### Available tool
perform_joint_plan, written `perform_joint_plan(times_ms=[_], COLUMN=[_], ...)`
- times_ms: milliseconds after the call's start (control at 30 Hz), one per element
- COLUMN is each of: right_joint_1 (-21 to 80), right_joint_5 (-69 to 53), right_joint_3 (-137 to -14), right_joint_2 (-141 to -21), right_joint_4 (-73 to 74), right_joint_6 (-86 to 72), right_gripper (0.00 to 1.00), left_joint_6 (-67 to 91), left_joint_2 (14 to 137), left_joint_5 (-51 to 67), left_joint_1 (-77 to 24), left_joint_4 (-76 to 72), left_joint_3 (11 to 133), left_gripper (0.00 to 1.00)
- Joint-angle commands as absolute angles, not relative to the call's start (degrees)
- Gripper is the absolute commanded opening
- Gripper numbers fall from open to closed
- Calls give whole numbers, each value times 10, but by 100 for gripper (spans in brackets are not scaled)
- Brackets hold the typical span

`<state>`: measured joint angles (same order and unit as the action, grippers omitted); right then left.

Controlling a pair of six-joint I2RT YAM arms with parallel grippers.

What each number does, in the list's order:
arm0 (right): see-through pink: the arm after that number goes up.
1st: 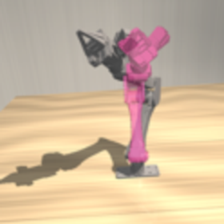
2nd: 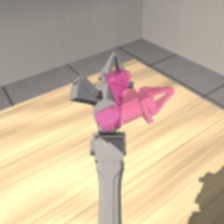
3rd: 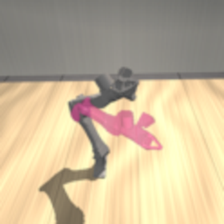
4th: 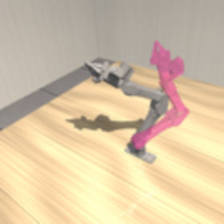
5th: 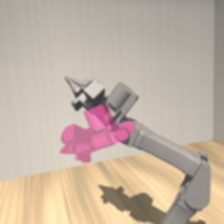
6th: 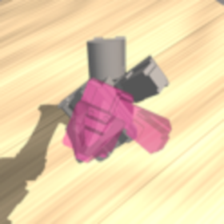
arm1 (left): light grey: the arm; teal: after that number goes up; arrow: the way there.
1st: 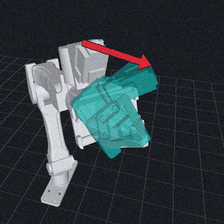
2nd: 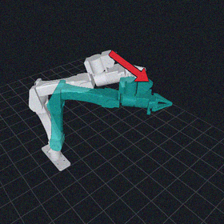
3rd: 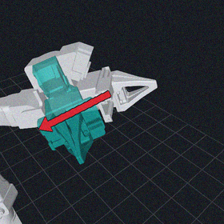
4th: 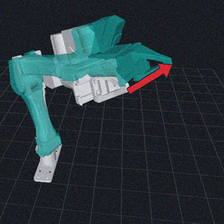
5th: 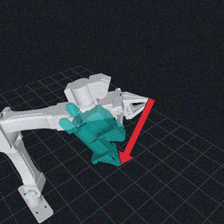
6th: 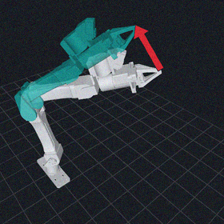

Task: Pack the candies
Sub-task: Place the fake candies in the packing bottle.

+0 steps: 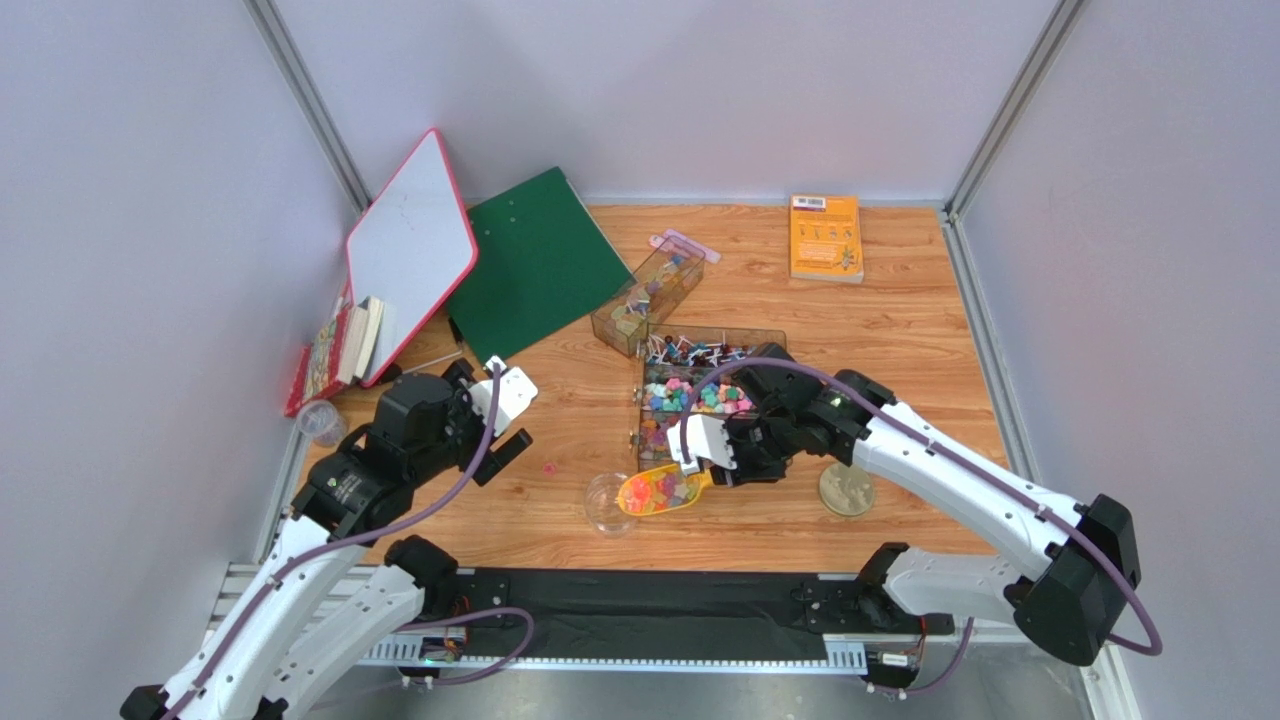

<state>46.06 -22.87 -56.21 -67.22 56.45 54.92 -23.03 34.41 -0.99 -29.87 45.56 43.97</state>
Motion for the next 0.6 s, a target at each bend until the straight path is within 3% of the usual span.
perform_joint_plan(times_ms=[0, 567], right_joint_1=[475, 505], right_joint_5=[-190, -127], right_joint_3=[-606, -645], right_joint_2=[-685, -720], right_joint_4=[570, 606], right_joint_6=[544, 535], right_gripper=[0, 0], left_joint_6=[-215, -204], left_joint_2=[336, 312], left_joint_5=[14, 26], left_joint_1=[-295, -295], left_joint_4=[455, 448], left_joint_3=[441, 434], left_gripper=[89, 88])
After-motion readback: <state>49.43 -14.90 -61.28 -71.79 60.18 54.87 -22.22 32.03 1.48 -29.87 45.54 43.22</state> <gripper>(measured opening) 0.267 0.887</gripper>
